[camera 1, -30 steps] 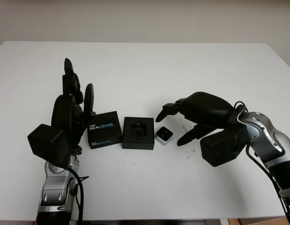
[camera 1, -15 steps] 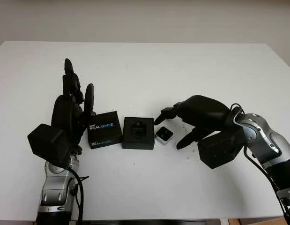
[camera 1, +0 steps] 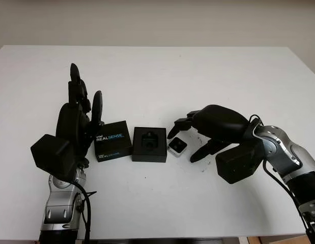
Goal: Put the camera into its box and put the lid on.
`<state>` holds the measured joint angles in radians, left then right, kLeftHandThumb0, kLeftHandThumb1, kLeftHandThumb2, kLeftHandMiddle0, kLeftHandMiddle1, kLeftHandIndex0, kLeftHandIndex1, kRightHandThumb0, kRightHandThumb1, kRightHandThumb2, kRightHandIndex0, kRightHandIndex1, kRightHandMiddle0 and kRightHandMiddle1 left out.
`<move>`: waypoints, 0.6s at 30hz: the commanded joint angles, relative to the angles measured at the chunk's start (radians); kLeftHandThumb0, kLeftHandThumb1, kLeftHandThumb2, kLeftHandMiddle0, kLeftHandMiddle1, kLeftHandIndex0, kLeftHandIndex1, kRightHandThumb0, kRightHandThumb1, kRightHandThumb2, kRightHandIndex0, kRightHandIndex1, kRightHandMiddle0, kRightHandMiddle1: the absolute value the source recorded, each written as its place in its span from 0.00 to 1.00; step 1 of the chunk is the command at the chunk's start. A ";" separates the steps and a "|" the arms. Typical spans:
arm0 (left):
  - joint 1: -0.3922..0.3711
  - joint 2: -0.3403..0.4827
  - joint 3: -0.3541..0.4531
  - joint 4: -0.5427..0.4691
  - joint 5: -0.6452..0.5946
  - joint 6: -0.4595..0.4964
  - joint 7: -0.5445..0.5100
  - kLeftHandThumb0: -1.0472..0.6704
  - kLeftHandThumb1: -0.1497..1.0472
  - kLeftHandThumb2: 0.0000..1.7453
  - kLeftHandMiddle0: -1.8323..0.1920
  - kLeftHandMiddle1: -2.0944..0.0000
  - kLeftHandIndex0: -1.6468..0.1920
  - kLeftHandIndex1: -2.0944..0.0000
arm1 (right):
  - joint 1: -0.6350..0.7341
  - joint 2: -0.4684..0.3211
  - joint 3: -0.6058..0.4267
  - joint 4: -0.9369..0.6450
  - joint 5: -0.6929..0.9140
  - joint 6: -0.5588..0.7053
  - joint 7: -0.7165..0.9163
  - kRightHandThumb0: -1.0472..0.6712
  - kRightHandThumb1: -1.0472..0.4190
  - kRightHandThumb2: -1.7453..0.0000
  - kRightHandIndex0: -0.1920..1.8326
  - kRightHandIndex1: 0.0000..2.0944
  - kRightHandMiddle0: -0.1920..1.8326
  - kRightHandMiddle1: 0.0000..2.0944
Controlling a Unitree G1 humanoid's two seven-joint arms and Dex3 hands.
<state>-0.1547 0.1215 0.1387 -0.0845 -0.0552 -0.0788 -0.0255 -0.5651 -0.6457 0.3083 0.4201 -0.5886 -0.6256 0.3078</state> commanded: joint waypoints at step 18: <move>0.009 -0.006 0.001 -0.018 -0.002 -0.002 0.008 0.18 1.00 0.31 1.00 1.00 1.00 1.00 | -0.040 0.039 0.041 0.181 -0.002 -0.099 -0.067 0.37 0.14 0.97 0.28 0.56 0.34 0.50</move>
<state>-0.1535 0.1190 0.1384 -0.0849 -0.0551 -0.0756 -0.0194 -0.6137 -0.6182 0.3314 0.5797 -0.5914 -0.7131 0.2364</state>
